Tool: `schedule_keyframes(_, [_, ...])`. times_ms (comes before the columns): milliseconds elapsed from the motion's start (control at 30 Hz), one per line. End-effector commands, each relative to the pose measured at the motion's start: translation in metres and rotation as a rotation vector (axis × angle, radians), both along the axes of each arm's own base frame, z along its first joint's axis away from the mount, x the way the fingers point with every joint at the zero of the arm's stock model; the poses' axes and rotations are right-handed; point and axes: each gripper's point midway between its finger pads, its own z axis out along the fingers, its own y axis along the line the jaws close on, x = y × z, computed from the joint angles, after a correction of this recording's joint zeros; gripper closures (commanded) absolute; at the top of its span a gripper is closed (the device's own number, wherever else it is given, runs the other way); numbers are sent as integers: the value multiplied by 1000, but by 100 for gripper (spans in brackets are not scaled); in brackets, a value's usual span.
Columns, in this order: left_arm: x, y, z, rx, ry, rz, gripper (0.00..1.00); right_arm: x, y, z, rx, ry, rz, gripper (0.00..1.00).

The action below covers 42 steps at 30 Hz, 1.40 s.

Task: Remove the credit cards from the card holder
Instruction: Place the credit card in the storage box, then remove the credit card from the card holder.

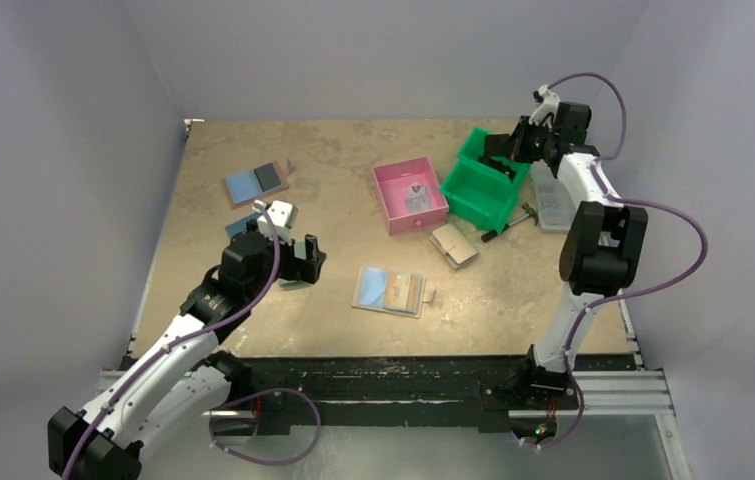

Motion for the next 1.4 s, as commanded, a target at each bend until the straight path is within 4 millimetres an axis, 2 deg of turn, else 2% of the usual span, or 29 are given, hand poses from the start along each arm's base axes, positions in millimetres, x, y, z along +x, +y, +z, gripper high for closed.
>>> schedule_keyframes(0, [9,1,18,-7,-63,5,1,20,-7,17,36,-32,-69,99])
schedule_keyframes(267, [11,2,17,-6,-57,12,1,32,-5,-14,84,56,-73,90])
schedule_keyframes(367, [12,3,15,-7,-52,13,1,35,-6,-26,83,86,-80,75])
schedule_keyframes(400, [12,3,15,-6,-49,14,1,37,-13,-28,51,93,-106,66])
schedule_keyframes(433, [12,3,15,-7,-49,12,1,39,-25,-30,-4,94,-151,60])
schedule_keyframes(467, [12,2,15,-9,-48,8,1,40,-36,-30,-58,90,-191,51])
schedule_keyframes(567, [10,-6,20,-32,-61,-40,1,39,-61,-24,-165,79,-264,45])
schedule_keyframes(800, [3,-18,28,-78,-72,-111,1,20,-68,15,-241,-4,-255,41])
schedule_keyframes(933, [-3,-27,36,-113,-80,-162,1,-17,-36,45,-267,-84,-16,38])
schedule_keyframes(1000, [-7,-34,38,-134,-77,-205,1,-44,-24,59,-304,-122,87,38])
schedule_keyframes(1100, [-14,-46,40,-178,-59,-273,1,-88,5,78,-275,-217,242,37])
schedule_keyframes(1167, [-19,-54,40,-215,-36,-311,1,-118,24,89,-245,-277,329,27])
schedule_keyframes(1200, [-23,-59,40,-243,-15,-327,1,-134,34,101,-228,-332,377,11])
schedule_keyframes(1233, [-25,-63,39,-284,9,-332,2,-149,47,107,-188,-376,442,2])
schedule_keyframes(1367, [-36,-87,34,-534,167,-344,4,-204,84,102,-27,-429,627,1])
